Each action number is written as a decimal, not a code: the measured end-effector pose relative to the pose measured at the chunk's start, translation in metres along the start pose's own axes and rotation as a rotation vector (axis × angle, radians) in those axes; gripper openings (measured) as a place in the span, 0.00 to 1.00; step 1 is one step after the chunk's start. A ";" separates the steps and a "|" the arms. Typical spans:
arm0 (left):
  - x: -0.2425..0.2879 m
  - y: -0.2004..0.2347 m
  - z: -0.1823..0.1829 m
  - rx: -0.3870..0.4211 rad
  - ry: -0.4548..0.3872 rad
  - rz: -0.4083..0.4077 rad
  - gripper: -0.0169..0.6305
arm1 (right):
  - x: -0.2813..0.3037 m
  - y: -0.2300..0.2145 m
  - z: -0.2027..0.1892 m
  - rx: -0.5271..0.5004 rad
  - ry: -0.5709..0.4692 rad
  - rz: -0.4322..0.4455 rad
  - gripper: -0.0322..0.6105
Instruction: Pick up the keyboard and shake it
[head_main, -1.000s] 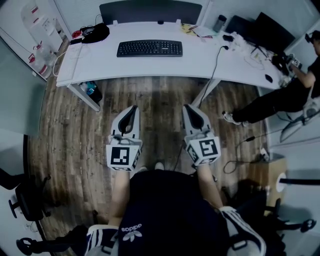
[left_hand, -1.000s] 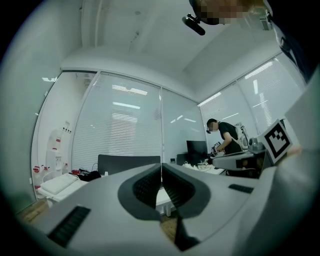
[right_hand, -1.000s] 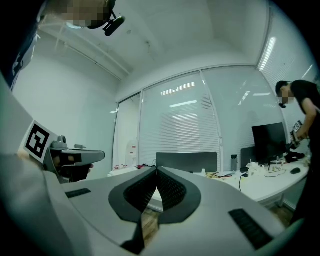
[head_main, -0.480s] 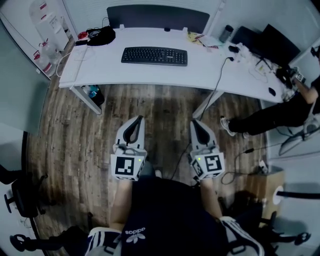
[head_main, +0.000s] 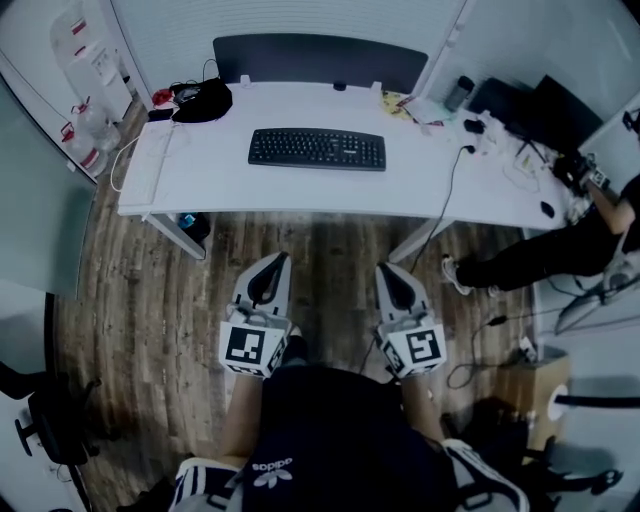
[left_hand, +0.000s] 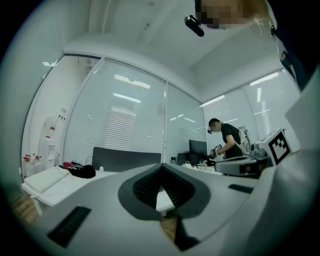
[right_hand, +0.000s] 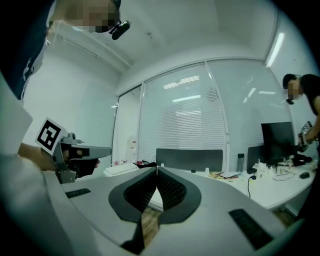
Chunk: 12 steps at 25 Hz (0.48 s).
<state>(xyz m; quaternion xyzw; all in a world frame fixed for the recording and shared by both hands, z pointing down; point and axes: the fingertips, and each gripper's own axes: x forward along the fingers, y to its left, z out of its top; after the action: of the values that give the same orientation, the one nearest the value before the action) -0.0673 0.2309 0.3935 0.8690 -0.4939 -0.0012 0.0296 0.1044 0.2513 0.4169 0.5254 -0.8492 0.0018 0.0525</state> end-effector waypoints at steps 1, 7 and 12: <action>0.005 0.010 -0.001 0.001 0.007 -0.003 0.03 | 0.008 -0.002 0.002 -0.003 0.000 -0.012 0.06; 0.029 0.050 0.001 0.002 0.007 -0.017 0.03 | 0.051 -0.002 0.009 0.005 -0.012 -0.037 0.06; 0.037 0.071 0.004 0.010 0.009 -0.021 0.03 | 0.070 0.004 0.009 0.008 -0.009 -0.046 0.06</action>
<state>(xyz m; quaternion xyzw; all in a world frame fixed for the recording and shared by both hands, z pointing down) -0.1090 0.1628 0.3943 0.8743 -0.4846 0.0049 0.0276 0.0687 0.1900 0.4148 0.5452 -0.8370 0.0016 0.0466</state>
